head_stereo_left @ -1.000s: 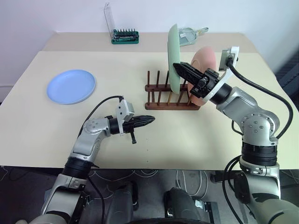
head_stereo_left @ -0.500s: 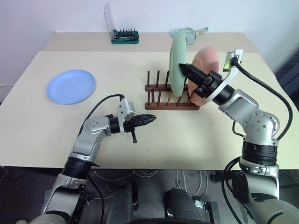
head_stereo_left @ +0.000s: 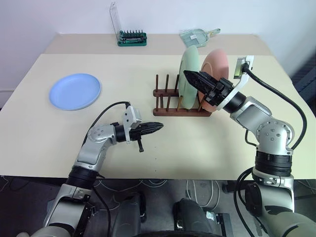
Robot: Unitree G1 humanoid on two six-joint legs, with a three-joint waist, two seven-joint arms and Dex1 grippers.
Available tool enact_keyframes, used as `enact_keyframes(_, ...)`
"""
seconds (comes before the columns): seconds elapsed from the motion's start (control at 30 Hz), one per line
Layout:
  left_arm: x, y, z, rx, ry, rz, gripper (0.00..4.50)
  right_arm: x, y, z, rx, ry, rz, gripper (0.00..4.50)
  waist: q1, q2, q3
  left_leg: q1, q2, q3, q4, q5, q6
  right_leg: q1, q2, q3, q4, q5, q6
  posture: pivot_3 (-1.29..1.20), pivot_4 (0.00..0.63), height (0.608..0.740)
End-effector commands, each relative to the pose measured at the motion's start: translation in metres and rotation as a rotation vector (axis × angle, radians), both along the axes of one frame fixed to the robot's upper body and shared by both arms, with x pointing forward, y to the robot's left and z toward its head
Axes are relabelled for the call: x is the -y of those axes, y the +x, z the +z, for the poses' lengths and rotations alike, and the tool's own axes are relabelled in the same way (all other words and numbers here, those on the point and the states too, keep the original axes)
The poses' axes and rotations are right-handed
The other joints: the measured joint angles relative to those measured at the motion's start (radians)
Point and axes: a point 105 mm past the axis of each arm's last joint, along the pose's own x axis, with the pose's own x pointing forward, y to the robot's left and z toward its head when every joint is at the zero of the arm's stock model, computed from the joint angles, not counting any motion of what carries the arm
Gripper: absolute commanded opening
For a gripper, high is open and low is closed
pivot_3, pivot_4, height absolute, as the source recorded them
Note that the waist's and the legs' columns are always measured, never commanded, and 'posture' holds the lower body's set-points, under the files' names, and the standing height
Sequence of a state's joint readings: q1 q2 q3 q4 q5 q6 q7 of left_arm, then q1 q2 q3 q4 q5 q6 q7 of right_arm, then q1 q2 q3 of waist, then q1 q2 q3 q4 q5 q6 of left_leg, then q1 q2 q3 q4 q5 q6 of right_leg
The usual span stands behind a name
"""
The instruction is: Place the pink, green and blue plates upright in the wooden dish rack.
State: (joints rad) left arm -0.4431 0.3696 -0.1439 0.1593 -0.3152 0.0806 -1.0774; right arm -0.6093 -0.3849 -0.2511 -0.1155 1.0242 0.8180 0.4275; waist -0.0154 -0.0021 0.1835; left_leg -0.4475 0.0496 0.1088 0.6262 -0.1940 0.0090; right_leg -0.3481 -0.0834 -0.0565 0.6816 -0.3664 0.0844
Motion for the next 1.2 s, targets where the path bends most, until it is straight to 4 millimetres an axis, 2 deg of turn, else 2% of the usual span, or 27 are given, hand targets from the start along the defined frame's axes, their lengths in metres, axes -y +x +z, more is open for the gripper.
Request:
enact_keyframes(0.03, 0.001, -0.001, 0.009, 0.034, -0.014, -0.009, 0.00, -0.001, -0.006, 0.019, 0.090, -0.008, -0.008, 4.43, 0.000, 0.000, 0.000, 0.000, 0.000, 0.000, 0.000, 0.000, 0.000, 0.000, 0.000, 0.000, 0.000, 0.000, 0.000, 0.00, 0.150, 0.732)
enact_keyframes(0.23, 0.002, -0.001, 0.011, 0.035, -0.014, -0.010, 0.00, 0.000, -0.007, 0.030, 0.151, -0.048, -0.040, 4.43, 0.000, 0.000, 0.000, -0.003, 0.000, 0.000, 0.000, 0.000, 0.000, -0.003, 0.000, 0.000, 0.001, 0.000, 0.000, 0.00, 0.150, 0.732)
enact_keyframes(0.53, 0.001, -0.001, 0.012, 0.041, -0.018, 0.000, 0.00, 0.008, -0.006, 0.044, 0.288, -0.239, -0.150, 4.43, 0.001, 0.000, 0.000, -0.005, 0.000, 0.001, 0.000, 0.000, 0.000, -0.005, 0.000, 0.000, 0.001, 0.000, 0.000, 0.00, 0.150, 0.732)
enact_keyframes(0.67, -0.007, 0.010, 0.026, 0.092, -0.043, 0.095, 0.00, 0.016, -0.016, 0.056, 0.421, -0.359, -0.177, 4.43, 0.001, 0.000, 0.000, -0.006, 0.000, 0.001, 0.001, 0.000, 0.000, -0.006, 0.001, 0.000, 0.001, 0.000, 0.000, 0.00, 0.150, 0.732)
enact_keyframes(0.77, -0.031, 0.031, 0.052, 0.111, -0.117, 0.298, 0.81, 0.014, -0.027, 0.057, 0.538, -0.535, -0.162, 4.50, 0.002, 0.000, 0.000, -0.007, 0.000, 0.001, 0.001, 0.000, 0.000, -0.007, 0.001, 0.000, 0.001, 0.000, 0.000, 0.00, 0.150, 0.732)
enact_keyframes(0.9, -0.064, 0.039, 0.082, 0.168, -0.180, 0.494, 2.81, 0.009, -0.035, 0.056, 0.621, -0.659, -0.134, 4.50, -0.004, -0.001, 0.001, -0.008, 0.000, 0.000, 0.001, 0.000, 0.000, -0.007, 0.001, 0.000, 0.001, 0.000, 0.000, 0.00, 0.150, 0.732)
enact_keyframes(1.0, -0.104, 0.052, 0.099, 0.198, -0.214, 0.744, 4.39, 0.006, -0.037, 0.052, 0.648, -0.730, -0.110, 4.50, -0.001, -0.002, 0.001, -0.008, 0.000, 0.000, 0.002, 0.003, -0.005, -0.007, 0.001, 0.000, 0.001, 0.000, 0.000, 0.00, 0.150, 0.732)
enact_keyframes(1.1, -0.160, 0.067, 0.106, 0.192, -0.209, 1.091, 4.46, -0.006, -0.039, 0.040, 0.663, -0.782, -0.049, 4.50, -0.001, -0.003, 0.002, -0.008, 0.000, 0.000, 0.002, 0.003, -0.005, -0.007, 0.001, 0.000, 0.002, 0.000, 0.000, 0.00, 0.150, 0.732)
enact_keyframes(1.2, -0.207, 0.071, 0.105, 0.165, -0.180, 1.406, 4.46, -0.015, -0.041, 0.032, 0.666, -0.788, -0.001, 4.50, 0.000, -0.007, 0.004, -0.008, 0.000, 0.000, 0.002, 0.003, -0.005, -0.008, 0.001, 0.000, 0.002, 0.000, 0.000, 0.00, 0.150, 0.732)
